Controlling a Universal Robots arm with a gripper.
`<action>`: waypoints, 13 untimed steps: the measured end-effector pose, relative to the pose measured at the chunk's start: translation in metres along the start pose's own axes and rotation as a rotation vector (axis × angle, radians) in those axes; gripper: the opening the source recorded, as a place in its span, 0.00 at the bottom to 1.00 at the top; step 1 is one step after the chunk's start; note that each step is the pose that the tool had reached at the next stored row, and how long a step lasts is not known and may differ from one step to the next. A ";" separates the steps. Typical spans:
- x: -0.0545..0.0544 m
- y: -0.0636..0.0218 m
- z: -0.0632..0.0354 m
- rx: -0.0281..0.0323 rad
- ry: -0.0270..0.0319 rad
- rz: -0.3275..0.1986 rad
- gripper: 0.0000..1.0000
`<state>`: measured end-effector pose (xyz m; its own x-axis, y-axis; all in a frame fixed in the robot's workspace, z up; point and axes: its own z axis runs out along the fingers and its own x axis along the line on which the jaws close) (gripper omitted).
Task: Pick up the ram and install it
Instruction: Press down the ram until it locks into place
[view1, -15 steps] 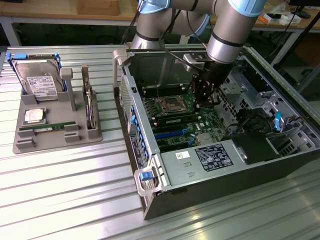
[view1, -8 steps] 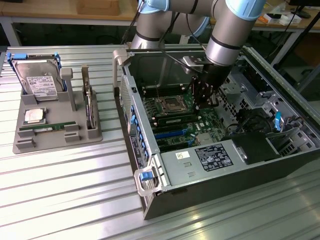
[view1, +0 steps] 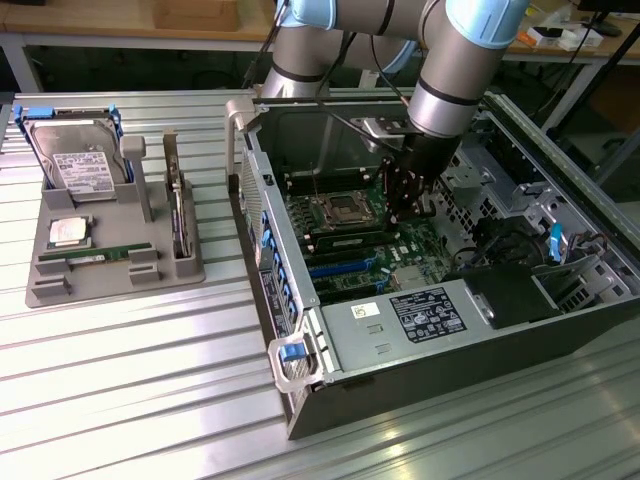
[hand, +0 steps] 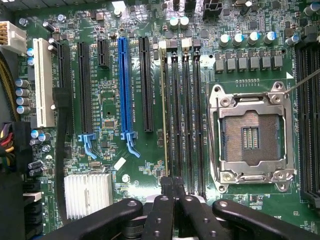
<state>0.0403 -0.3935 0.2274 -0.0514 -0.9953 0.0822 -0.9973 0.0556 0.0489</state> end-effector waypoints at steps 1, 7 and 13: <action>0.000 0.0000 0.0000 0.0000 0.0001 0.000 0.11; 0.000 -0.0003 0.0000 -0.0008 -0.0001 0.000 0.11; 0.001 -0.0005 -0.0175 -0.0228 0.0014 -0.002 0.11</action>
<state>0.0417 -0.3935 0.2450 -0.0496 -0.9953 0.0834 -0.9959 0.0556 0.0717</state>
